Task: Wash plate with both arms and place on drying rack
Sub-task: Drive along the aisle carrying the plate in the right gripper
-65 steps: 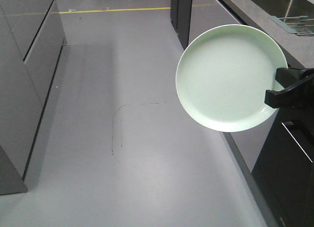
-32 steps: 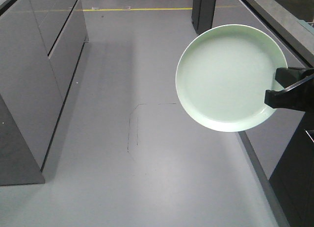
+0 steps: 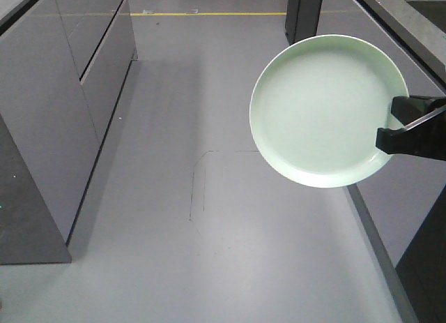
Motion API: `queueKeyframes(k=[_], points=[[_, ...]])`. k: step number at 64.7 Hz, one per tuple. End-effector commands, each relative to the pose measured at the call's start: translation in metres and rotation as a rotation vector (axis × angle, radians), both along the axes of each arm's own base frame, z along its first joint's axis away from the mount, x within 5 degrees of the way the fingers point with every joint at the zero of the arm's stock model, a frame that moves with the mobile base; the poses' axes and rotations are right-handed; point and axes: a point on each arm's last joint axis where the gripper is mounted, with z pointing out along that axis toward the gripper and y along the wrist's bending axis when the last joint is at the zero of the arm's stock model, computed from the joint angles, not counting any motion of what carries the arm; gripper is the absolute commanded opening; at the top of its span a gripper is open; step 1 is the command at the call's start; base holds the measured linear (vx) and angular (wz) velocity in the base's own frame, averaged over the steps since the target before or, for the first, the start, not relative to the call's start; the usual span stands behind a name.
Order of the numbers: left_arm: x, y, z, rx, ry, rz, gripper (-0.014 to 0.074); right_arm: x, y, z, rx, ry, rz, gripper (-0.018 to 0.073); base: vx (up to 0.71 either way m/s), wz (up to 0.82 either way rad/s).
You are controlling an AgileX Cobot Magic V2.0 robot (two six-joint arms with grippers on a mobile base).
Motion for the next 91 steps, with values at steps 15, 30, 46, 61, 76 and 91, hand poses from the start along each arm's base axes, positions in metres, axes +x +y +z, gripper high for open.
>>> queueKeyframes(k=[15,30,46,61,76,91], points=[[-0.0004,0.0000,0.0024,-0.014,-0.075,0.001,-0.0006,-0.0010,-0.0037,0.0190,0.011,-0.111,-0.035,-0.0005,0.10,0.03],[-0.0004,0.0000,0.0024,-0.014,-0.075,0.001,-0.0006,-0.0010,-0.0037,0.0190,0.011,-0.111,-0.035,-0.0005,0.12,0.04],[-0.0004,0.0000,0.0024,-0.014,-0.075,0.001,-0.0006,-0.0010,-0.0037,0.0190,0.011,-0.111,-0.035,-0.0005,0.14,0.02],[-0.0004,0.0000,0.0024,-0.014,-0.075,0.001,-0.0006,-0.0010,-0.0037,0.0190,0.011,-0.111,-0.035,-0.0005,0.15,0.02],[-0.0004,0.0000,0.0024,-0.014,-0.075,0.001,-0.0006,-0.0010,-0.0037,0.0190,0.011,-0.111,-0.035,-0.0005,0.15,0.02],[-0.0004,0.0000,0.0024,-0.014,-0.075,0.001,-0.0006,-0.0010,-0.0037,0.0190,0.011,-0.111,-0.035,-0.0005,0.15,0.02]])
